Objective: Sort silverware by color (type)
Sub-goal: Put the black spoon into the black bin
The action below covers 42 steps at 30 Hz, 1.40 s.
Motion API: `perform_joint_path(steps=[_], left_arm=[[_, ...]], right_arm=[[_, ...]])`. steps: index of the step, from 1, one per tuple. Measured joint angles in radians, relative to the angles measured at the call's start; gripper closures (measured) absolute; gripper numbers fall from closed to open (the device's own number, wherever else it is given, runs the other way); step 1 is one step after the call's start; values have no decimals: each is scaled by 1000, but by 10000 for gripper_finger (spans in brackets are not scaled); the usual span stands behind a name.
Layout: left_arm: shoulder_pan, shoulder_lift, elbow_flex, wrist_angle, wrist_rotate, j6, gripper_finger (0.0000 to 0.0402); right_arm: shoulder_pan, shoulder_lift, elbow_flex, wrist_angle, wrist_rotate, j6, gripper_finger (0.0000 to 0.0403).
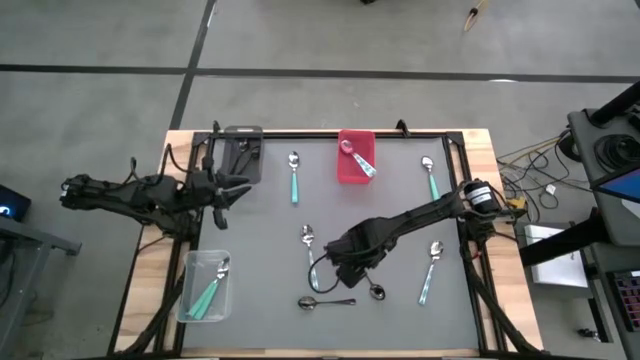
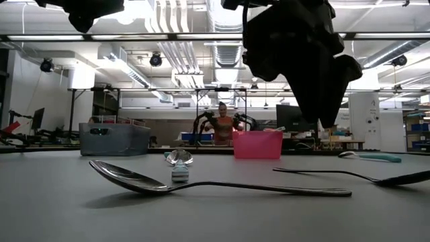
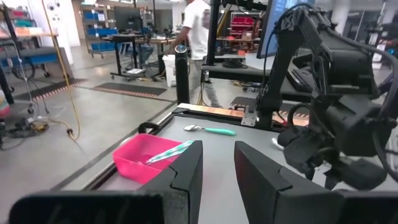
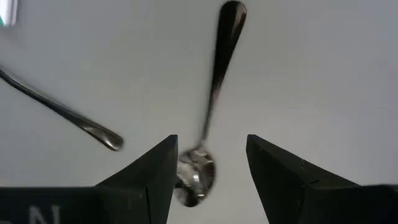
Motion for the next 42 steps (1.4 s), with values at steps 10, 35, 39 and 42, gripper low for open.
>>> perform_joint_path(steps=[10,35,39,42], left_arm=[[0,16,0,-1,13,-54,326],[0,55,2,11,12,-46,326],[0,55,2,11,12,-46,326],[0,55,2,11,12,-46,326]], right_arm=[[59,0,0,17,-12,206,220],[41,176,34,50,102,-13,263],[41,178,36,57,102,-72,306],[41,179,35,50,106,-126,344]])
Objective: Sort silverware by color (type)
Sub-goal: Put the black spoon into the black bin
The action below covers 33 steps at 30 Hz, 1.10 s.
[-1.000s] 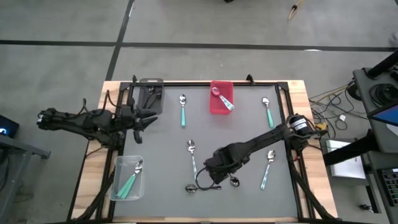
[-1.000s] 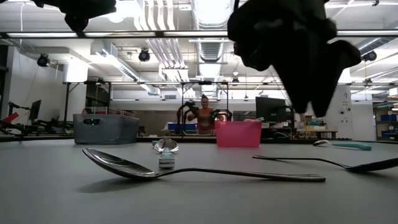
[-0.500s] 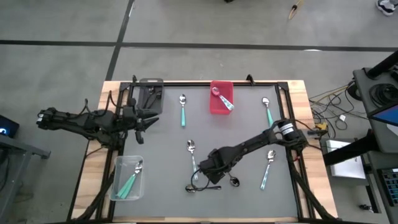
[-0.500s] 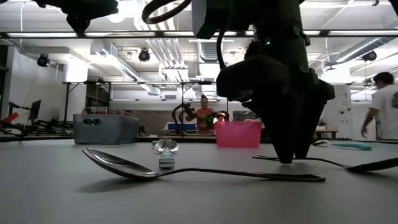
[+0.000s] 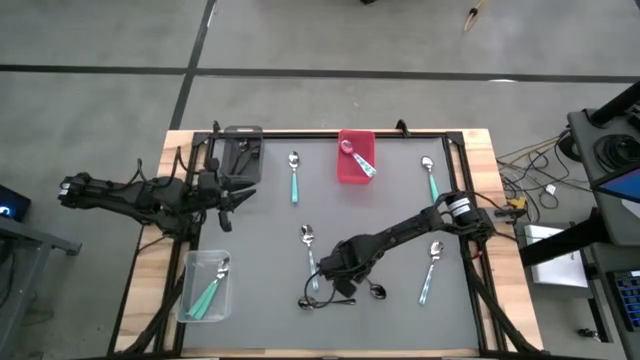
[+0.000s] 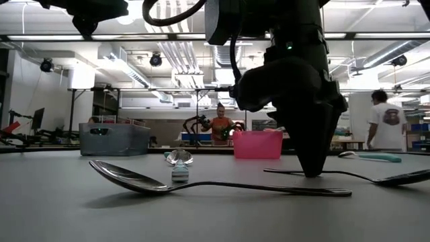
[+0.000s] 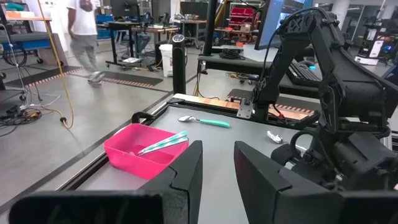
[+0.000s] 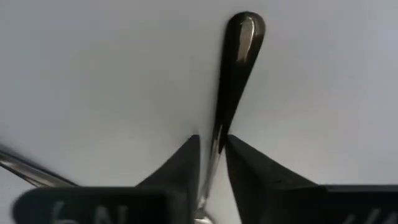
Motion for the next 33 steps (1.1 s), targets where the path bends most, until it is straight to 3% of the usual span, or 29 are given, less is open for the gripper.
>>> perform_joint_path(steps=[4,16,25,33], left_arm=[[0,3,0,0,0,0,326],[0,24,0,0,0,0,326],[0,24,0,0,0,0,326],[0,24,0,0,0,0,326]], right_arm=[[-1,0,-1,-7,5,-89,385],[-4,-3,-4,-53,27,-461,389],[-11,-17,16,-88,33,-428,383],[-12,-18,38,-133,28,-393,316]])
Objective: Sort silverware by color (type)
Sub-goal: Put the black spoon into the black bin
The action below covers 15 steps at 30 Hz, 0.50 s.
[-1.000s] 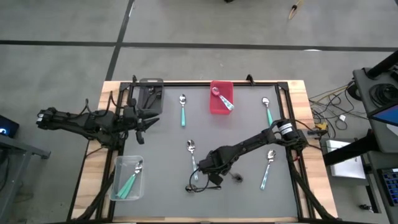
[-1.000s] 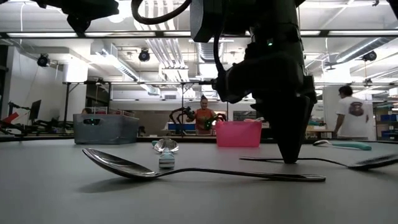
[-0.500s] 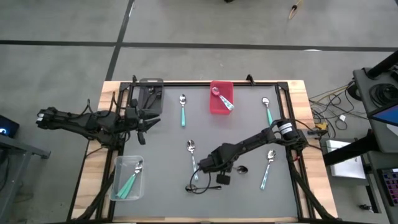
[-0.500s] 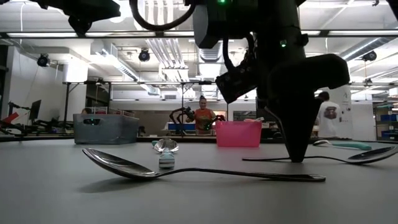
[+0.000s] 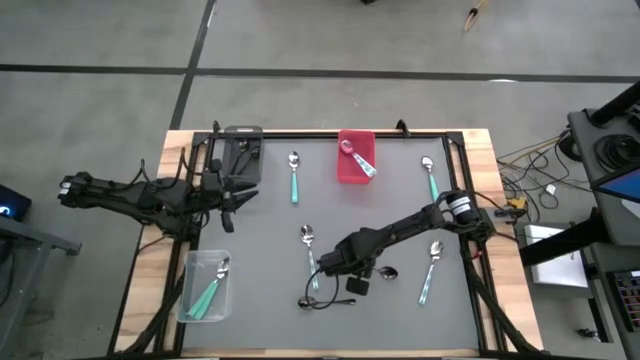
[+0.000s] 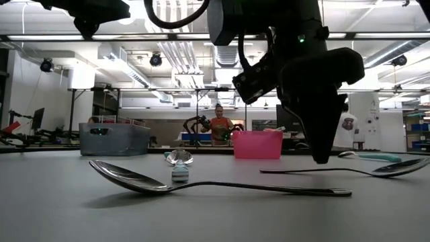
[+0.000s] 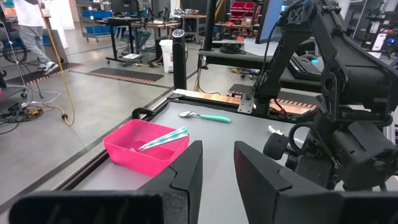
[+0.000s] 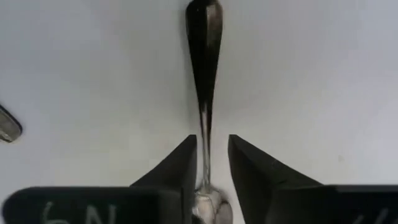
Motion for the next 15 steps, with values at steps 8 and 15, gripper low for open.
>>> perform_joint_path(steps=[8,15], left_arm=[[0,0,0,0,0,0,326],[0,0,0,0,0,-3,326]], right_arm=[[9,-7,68,-223,-2,18,284],[62,-76,33,-280,-105,96,321]])
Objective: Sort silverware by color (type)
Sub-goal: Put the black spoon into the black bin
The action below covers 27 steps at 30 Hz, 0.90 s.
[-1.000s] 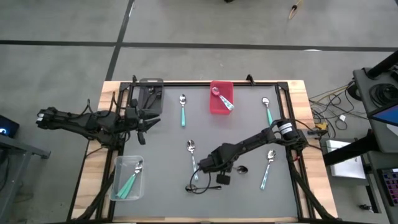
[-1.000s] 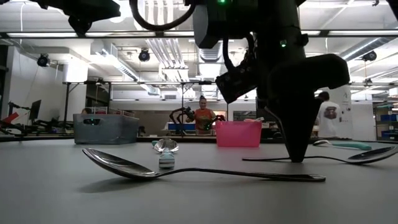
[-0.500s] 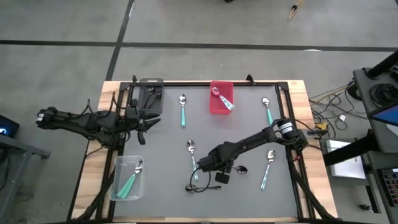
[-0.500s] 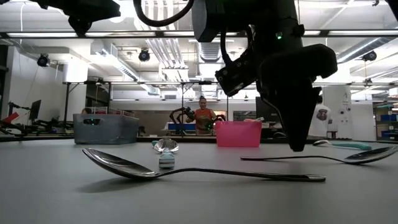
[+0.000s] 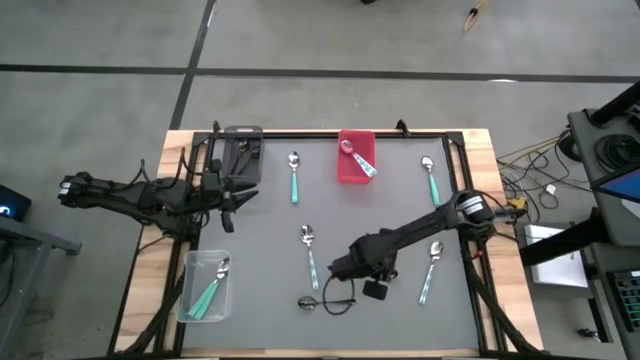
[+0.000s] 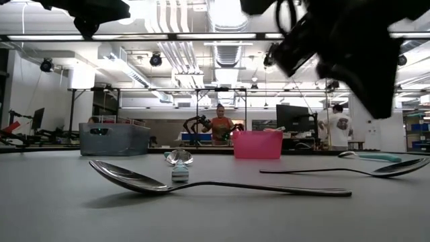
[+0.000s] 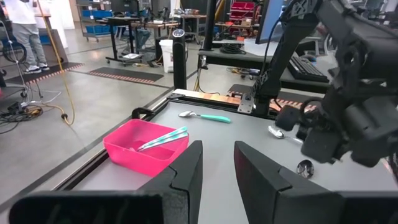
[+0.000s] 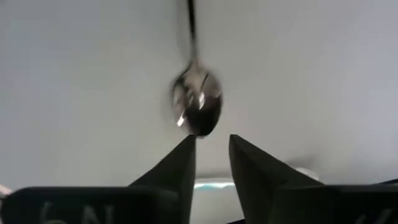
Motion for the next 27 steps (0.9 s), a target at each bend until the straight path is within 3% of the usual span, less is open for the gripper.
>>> perform_joint_path(steps=[6,15,27], left_arm=[[0,0,0,0,0,-1,326],[0,1,28,4,0,61,326],[0,4,32,4,0,75,326]], right_arm=[[71,-64,-71,65,-4,126,388],[88,-69,-218,290,-2,181,394],[57,-73,-381,305,8,138,394]])
